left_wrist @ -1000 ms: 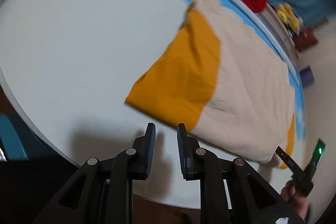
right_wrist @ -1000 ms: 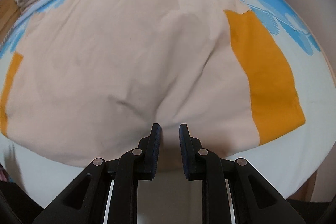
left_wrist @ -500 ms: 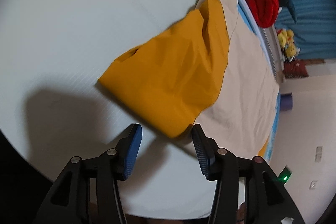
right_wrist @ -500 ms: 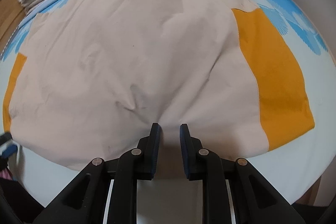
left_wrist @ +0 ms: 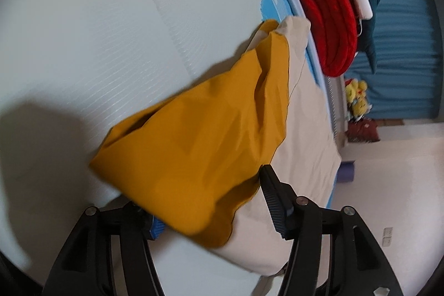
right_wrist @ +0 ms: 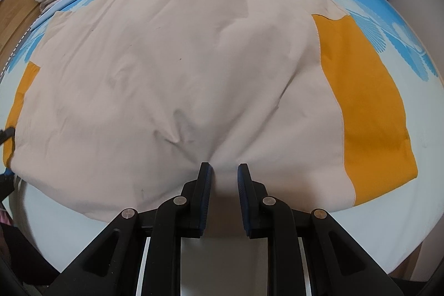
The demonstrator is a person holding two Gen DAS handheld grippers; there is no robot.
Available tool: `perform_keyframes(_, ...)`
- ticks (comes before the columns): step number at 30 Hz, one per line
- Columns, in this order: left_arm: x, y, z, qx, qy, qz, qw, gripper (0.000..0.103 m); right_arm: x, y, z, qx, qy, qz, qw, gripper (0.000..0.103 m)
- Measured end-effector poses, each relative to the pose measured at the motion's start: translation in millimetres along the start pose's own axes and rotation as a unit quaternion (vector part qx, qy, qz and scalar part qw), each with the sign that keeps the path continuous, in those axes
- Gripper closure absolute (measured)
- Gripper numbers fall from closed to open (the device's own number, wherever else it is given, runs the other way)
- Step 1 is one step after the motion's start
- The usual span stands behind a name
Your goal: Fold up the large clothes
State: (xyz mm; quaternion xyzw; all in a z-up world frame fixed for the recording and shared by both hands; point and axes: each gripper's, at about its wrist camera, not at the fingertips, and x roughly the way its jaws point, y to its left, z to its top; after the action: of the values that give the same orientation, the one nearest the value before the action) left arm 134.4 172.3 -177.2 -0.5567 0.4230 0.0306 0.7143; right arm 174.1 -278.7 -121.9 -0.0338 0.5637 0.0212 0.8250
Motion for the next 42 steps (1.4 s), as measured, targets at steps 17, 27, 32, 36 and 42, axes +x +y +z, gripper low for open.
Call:
perform_keyframes(17, 4.4, -19.0, 6.6, 0.023, -0.002, -0.002, 0.9997, 0.085, -3.0, 1.3, -3.4, 0.004, -0.005, -0.008, 1.000, 0.082)
perform_keyframes(27, -65.3, -109.7, -5.8, 0.180, -0.009, 0.066, 0.9813, 0.092, -41.4, 18.1, -0.2, 0.039, -0.052, 0.000, 0.998, 0.082)
perform_keyframes(32, -104.4, -134.2, -9.7, 0.264, -0.010, 0.116, 0.9574, 0.092, -72.1, 50.2, -4.0, 0.024, -0.093, 0.054, 0.994, 0.082)
perform_keyframes(36, -121.4, -130.2, -12.2, 0.304, -0.021, 0.122, 0.9447, 0.093, -75.7, 80.3, -12.9, 0.001, -0.094, 0.109, 0.990, 0.082)
perform_keyframes(42, -110.2, -114.4, -14.1, 0.291, -0.031, 0.124, 0.9481, 0.093, -18.8, 98.2, -16.3, -0.022, 0.030, 0.130, 0.991, 0.082)
